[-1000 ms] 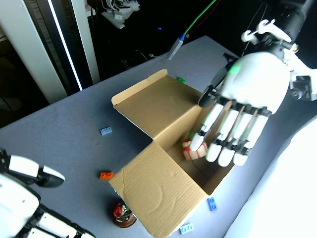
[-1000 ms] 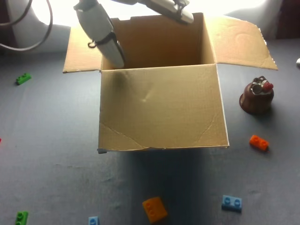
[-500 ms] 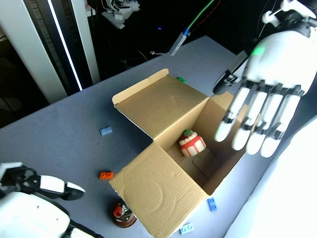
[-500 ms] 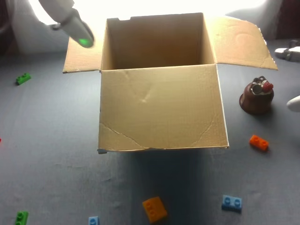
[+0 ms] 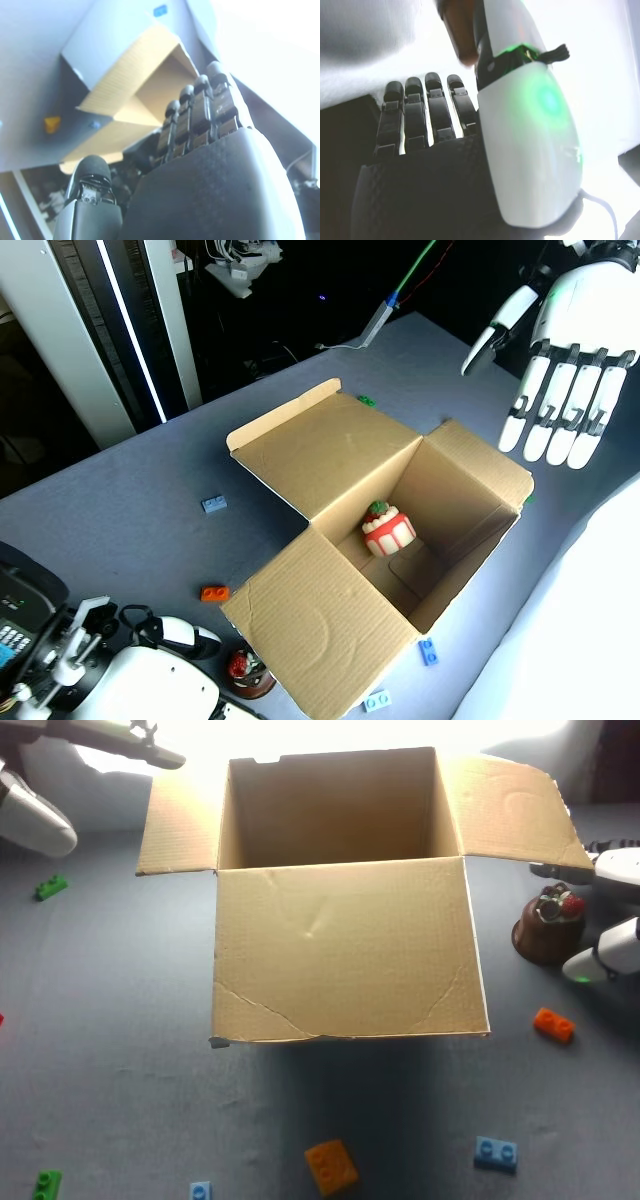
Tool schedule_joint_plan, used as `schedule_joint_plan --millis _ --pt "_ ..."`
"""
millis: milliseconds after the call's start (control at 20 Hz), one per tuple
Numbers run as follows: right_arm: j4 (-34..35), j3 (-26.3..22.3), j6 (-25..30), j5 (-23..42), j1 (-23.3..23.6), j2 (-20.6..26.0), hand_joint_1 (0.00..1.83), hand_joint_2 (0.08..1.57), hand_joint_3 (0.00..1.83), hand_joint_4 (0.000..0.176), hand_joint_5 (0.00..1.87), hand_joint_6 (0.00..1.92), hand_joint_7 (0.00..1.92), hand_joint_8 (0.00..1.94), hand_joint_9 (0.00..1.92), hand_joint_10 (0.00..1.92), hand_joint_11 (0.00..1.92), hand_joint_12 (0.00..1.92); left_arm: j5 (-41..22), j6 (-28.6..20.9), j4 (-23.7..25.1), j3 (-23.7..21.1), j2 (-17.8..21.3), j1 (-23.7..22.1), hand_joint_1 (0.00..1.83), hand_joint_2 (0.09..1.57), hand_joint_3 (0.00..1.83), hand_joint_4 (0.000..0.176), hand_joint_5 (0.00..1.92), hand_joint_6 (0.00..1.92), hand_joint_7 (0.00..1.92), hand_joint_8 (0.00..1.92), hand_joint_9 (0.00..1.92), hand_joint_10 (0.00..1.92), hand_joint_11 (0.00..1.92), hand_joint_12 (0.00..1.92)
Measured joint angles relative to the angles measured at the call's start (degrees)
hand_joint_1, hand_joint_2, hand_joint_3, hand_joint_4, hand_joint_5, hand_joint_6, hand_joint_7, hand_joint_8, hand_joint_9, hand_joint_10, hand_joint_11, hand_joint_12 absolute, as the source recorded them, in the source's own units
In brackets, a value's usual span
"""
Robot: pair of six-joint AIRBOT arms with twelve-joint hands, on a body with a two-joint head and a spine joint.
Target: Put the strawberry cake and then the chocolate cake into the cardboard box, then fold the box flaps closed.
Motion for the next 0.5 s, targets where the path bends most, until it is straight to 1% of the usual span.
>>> schedule_joint_plan --millis 50,100,200,250,300,350,400,500 --pt "-0.2 0.0 0.0 0.2 0.0 -0.3 1.07 1.0 0.0 0.015 0.0 0.0 0.07 0.0 0.06 0.0 0.0 0.1 0.1 -0.1 -0.6 -0.9 1.1 0.5 0.0 1.2 0.02 0.005 0.04 0.0 0.09 0.0 0.07 0.0 0.0 0.33" --pt "-0.5 0.0 0.0 0.3 0.0 -0.4 1.11 0.99 0.0 0.016 0.0 0.0 0.06 0.0 0.07 0.0 0.0 0.12 0.2 -0.1 -0.7 -1.6 2.1 1.1 0.0 1.21 0.01 0.004 0.06 0.01 0.1 0.0 0.08 0.01 0.0 0.37" --pt "-1.0 0.0 0.0 0.8 0.0 -0.6 1.11 0.98 0.0 0.013 0.0 0.0 0.06 0.0 0.06 0.0 0.0 0.1 0.5 -0.2 -0.5 -3.9 4.6 4.0 0.0 1.22 0.01 0.004 0.06 0.0 0.09 0.0 0.09 0.0 0.0 0.39" --pt "-1.2 0.0 0.0 0.8 0.0 -0.7 1.1 0.98 0.0 0.011 0.0 0.0 0.07 0.0 0.07 0.0 0.0 0.15 0.7 -0.2 -0.3 -4.7 5.4 5.2 0.0 1.22 0.01 0.005 0.05 0.0 0.09 0.0 0.07 0.0 0.0 0.36" --pt "-1.4 0.0 0.0 0.9 0.0 -0.8 1.11 0.98 0.0 0.011 0.0 0.0 0.07 0.0 0.06 0.0 0.0 0.16 0.9 -0.2 -0.8 -5.6 6.3 6.7 0.0 1.22 0.01 0.007 0.04 0.0 0.09 0.0 0.07 0.0 0.0 0.33" --pt "-1.7 0.0 0.0 1.2 0.0 -0.9 1.08 0.99 0.0 0.01 0.0 0.0 0.06 0.0 0.06 0.0 0.0 0.18 1.5 -0.2 -2.0 -6.6 7.2 8.7 0.0 1.22 0.0 0.004 0.05 0.0 0.08 0.0 0.06 0.0 0.0 0.33" --pt "-1.8 0.0 0.0 1.4 0.0 -1.0 1.08 1.0 0.0 0.014 0.0 0.0 0.06 0.0 0.07 0.0 0.0 0.19 2.0 -0.1 -3.7 -7.2 7.7 10.8 0.0 1.22 0.0 0.003 0.06 0.01 0.08 0.0 0.06 0.0 0.0 0.33" --pt "-1.9 0.0 0.0 1.7 0.0 -1.1 1.08 1.0 0.0 0.023 0.0 0.0 0.07 0.0 0.08 0.0 0.0 0.22 2.5 0.4 -6.6 -7.5 8.0 13.4 0.0 1.22 0.0 0.003 0.06 0.0 0.08 0.0 0.06 0.0 0.0 0.29"
